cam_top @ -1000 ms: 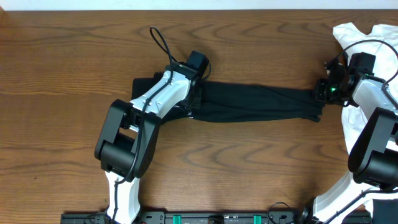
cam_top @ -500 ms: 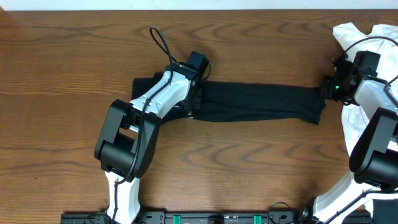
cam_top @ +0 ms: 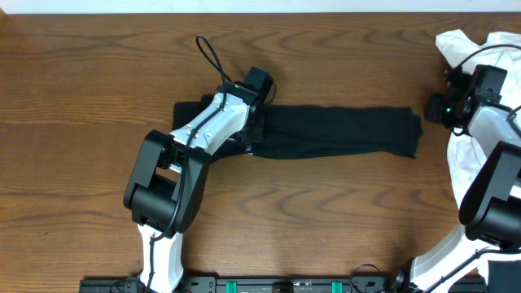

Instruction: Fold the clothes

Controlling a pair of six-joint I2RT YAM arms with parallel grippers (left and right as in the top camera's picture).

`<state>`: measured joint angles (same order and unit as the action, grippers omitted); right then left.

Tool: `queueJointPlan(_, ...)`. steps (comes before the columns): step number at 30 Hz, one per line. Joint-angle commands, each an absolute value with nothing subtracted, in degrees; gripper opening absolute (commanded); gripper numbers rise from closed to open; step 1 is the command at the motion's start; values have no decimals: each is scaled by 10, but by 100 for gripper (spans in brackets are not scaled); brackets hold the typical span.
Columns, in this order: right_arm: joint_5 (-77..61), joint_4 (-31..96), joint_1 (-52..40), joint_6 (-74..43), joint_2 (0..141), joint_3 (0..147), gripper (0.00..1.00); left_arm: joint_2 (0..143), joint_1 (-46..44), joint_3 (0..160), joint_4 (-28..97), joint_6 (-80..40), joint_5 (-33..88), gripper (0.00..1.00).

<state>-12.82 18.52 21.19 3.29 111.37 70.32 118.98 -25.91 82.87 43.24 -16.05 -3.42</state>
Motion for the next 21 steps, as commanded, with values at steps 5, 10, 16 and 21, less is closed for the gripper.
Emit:
queueJointPlan(5, -173, 218, 220, 32, 1080, 713, 57, 1201, -253, 807, 443, -157, -46, 13)
queueJointPlan(10, -215, 299, 218, 32, 1043, 713, 55, 1201, -253, 807, 443, -157, -46, 15)
queueJointPlan(16, -171, 352, 217, 55, 1049, 710, 65, 1198, -253, 813, 438, -157, -45, 15)
queueJointPlan(21, -163, 344, 217, 92, 1075, 710, 76, 1179, -254, 838, 438, -157, -25, 17)
